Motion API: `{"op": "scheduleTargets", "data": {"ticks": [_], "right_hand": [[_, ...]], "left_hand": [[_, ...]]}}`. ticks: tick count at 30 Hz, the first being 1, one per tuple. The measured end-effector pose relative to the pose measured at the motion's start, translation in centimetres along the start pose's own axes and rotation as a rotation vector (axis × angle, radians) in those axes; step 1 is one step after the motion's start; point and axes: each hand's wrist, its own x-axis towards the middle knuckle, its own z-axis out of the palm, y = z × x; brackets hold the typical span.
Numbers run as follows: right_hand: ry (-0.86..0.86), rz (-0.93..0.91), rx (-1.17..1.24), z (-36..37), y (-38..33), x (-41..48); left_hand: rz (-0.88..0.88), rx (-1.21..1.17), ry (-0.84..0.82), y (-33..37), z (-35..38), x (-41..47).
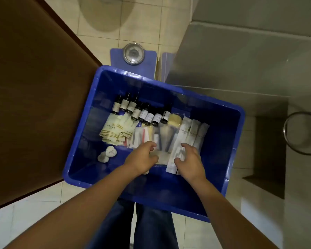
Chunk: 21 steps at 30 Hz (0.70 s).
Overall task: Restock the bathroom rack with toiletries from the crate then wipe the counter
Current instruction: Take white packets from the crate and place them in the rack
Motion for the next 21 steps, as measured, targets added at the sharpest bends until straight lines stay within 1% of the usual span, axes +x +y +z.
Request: {"op": "scheduleTargets", "data": {"ticks": [5, 10, 13, 17, 21], "right_hand": [[0.066, 0.085, 0.078, 0.4, 1.3, 0.9], [0.132, 0.166, 0.184, 1.1, 2.1, 2.1], [0.125, 0.198, 0.186, 1.4, 2.7, 2.7], [0.108, 0.242, 0.216, 1.7, 3.4, 3.5], [0.109, 0.280, 0.235, 2.0, 4.0, 4.2]], "left_hand": [[0.043, 0.076, -0.054, 0.5, 1.7, 1.8], [0.103, 0.047, -0.065, 0.8, 3.9, 3.4], [0.128, -0.008, -0.066, 1.1, 5.0, 4.1], [0.127, -0.025, -0.064, 1.2, 5.9, 4.8], [0.092, -0.040, -0.056, 0.9, 6.8, 5.5]]}}
